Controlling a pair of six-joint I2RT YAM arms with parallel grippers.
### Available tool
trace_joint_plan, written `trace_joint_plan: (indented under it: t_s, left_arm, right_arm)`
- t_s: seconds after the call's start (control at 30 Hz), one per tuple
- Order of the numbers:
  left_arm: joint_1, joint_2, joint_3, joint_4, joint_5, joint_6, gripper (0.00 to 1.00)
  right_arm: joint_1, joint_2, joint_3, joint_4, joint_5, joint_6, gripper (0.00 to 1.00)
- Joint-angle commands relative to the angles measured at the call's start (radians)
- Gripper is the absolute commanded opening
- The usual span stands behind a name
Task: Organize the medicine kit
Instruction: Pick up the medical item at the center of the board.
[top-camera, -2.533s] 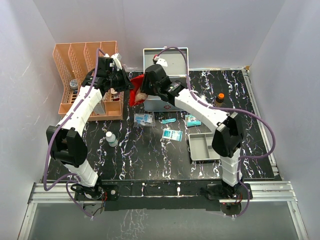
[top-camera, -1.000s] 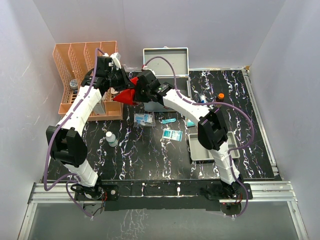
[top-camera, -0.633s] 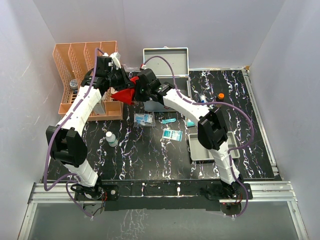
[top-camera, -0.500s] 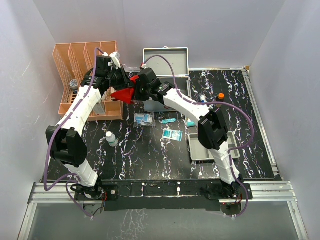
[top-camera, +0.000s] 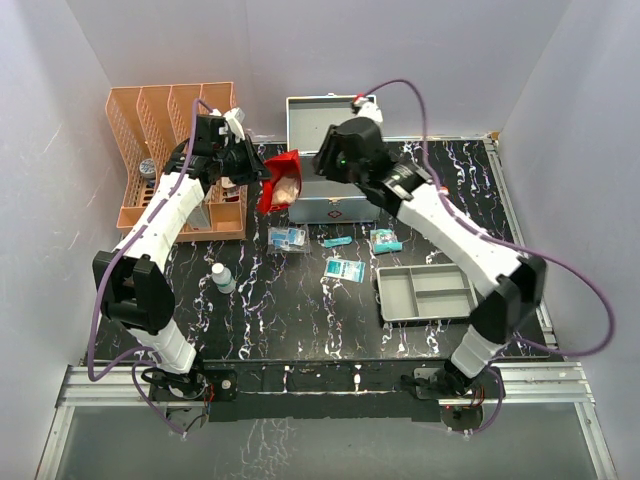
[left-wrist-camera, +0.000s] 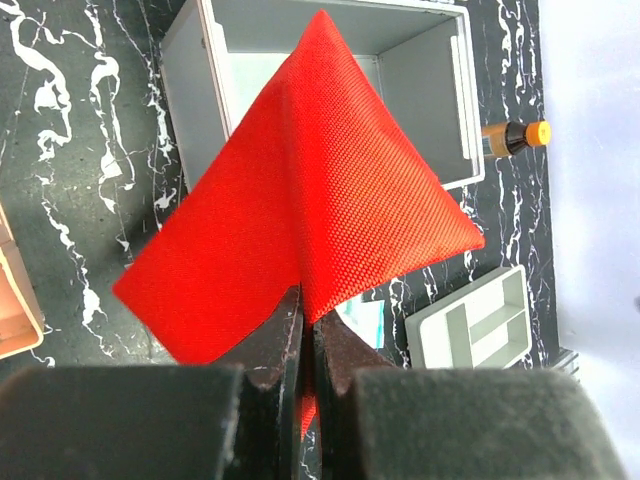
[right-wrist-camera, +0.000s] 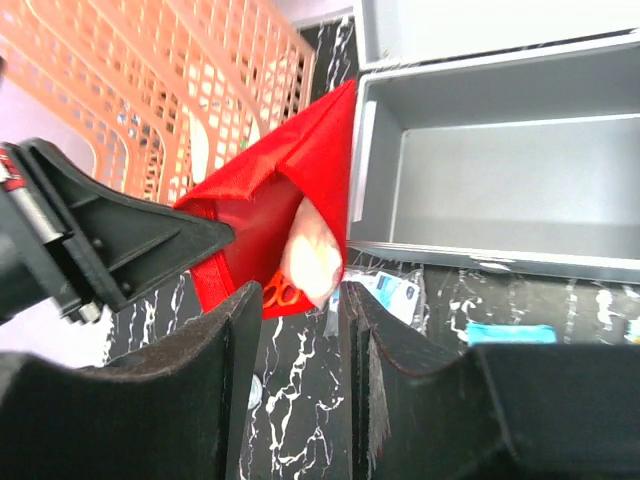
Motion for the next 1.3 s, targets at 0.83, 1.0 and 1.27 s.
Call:
trace_joint_plan:
  t_s: [0.83, 1.0, 1.27]
  left_arm:
    - [0.087, -0.024, 0.019, 0.019, 0.264, -0.005, 0.00]
    - [0.089, -0.030, 0.025, -0.012, 0.232, 0.030, 0.00]
    - [0.090, -0.024, 0.035, -0.023, 0.228, 0.057, 0.00]
  right_arm:
    - [-0.005, -0.131, -0.380, -0.183, -0.037, -0.084, 0.43]
    - [-0.002, -0.087, -0.397, -0.203, -0.085, -0.259, 0.44]
    - [-0.002, 0.049, -0.314, -0.306, -0.182, -0.583, 0.48]
